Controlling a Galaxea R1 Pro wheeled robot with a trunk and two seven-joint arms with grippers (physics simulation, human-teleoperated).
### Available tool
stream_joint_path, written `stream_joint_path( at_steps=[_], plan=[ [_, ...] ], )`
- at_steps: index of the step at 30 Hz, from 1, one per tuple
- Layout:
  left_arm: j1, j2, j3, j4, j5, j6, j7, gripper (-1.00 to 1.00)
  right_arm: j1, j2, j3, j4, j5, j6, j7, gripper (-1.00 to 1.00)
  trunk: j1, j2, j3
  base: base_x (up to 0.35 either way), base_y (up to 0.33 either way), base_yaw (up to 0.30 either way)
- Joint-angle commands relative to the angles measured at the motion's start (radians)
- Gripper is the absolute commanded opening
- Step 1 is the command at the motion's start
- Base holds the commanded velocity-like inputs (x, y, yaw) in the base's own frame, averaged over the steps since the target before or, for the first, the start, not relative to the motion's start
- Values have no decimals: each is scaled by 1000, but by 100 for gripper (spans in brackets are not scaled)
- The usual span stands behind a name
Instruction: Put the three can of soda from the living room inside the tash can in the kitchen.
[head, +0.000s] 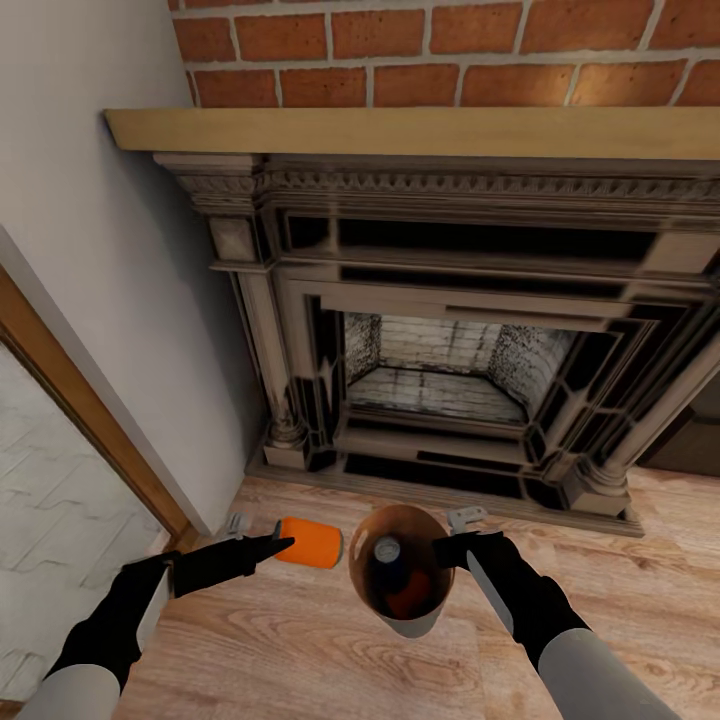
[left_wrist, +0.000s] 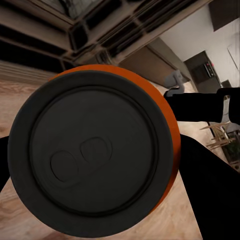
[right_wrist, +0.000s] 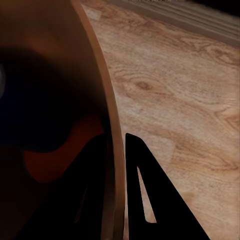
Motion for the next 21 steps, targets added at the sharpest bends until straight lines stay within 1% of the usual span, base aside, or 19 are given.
stream_joint_path(
  at_steps=[1,6,12,18,21],
  plan=[
    [0,-1,0,0,0,-2,2,-100,0,0,0,0,-9,0,6,-100,0,0,0,0,0,0],
    [0,-1,-1,-5,1,-2,1,-100,0,0,0,7,-9,-1,6,-100,0,0,0,0,0,0],
    [0,-2,-1,-33,1,-1,-2,-100,0,0,0,13,-9,-2,6,-100,0,0,0,0,0,0],
    [0,-2,-3,-36,1,2,-43,-100,0,2,0,19,-9,-2,5,-100,0,0,0,0,0,0],
    [0,-6,-4,-36,1,2,-47,-100,-3,3,0,31,-9,-3,5,-100,0,0,0,0,0,0]
  ],
)
